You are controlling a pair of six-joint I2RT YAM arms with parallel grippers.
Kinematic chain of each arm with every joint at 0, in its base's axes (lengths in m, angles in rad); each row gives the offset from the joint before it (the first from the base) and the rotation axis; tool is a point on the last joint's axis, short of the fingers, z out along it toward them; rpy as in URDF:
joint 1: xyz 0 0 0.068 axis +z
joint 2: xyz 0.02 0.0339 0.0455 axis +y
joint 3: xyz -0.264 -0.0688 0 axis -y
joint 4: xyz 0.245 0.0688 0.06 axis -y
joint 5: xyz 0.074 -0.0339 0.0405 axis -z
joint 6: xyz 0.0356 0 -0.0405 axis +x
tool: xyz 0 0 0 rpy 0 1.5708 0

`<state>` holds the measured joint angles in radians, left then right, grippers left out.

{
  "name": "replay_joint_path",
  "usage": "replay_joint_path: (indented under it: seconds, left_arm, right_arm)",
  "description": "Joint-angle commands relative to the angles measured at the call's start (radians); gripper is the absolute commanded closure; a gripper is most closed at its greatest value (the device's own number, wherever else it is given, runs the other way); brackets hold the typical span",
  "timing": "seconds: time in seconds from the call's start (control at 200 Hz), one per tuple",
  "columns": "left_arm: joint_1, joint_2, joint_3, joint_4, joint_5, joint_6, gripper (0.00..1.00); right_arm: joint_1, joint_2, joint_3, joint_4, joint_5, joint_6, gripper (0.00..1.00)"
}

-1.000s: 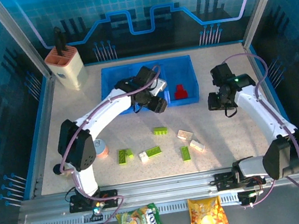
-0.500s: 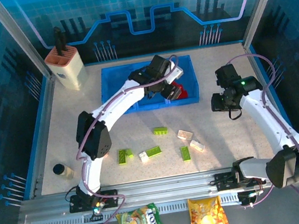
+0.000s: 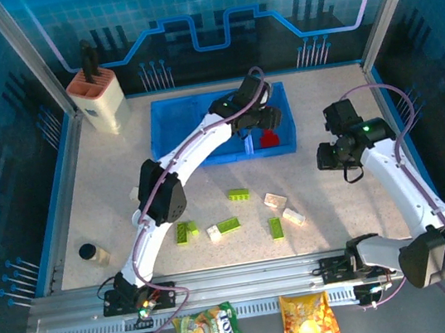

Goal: Sort the legos into containers by color
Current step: Place the lego in the container.

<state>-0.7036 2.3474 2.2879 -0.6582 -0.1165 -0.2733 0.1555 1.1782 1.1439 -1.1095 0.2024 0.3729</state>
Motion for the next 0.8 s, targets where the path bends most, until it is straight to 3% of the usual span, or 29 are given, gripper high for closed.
replay_joint_path:
  seconds: [0.0, 0.12, 0.535, 0.795]
  left_arm:
    - [-0.017, 0.028, 0.019, 0.062, -0.078, -0.151, 0.45]
    - [-0.049, 0.050, 0.015, 0.126, -0.148, -0.174, 0.44]
    - [-0.127, 0.103, -0.043, 0.316, -0.557, -0.240, 0.43]
    - [-0.139, 0.155, -0.047, 0.376, -0.672, -0.207, 0.43]
  right_arm:
    - [-0.016, -0.029, -0.019, -0.029, 0.002, 0.005, 0.53]
    - [-0.016, -0.035, -0.033, -0.027, -0.012, 0.007, 0.53]
    - [-0.014, -0.069, -0.060, -0.033, -0.042, 0.004, 0.53]
    - [-0.016, -0.095, -0.069, -0.041, -0.070, -0.003, 0.53]
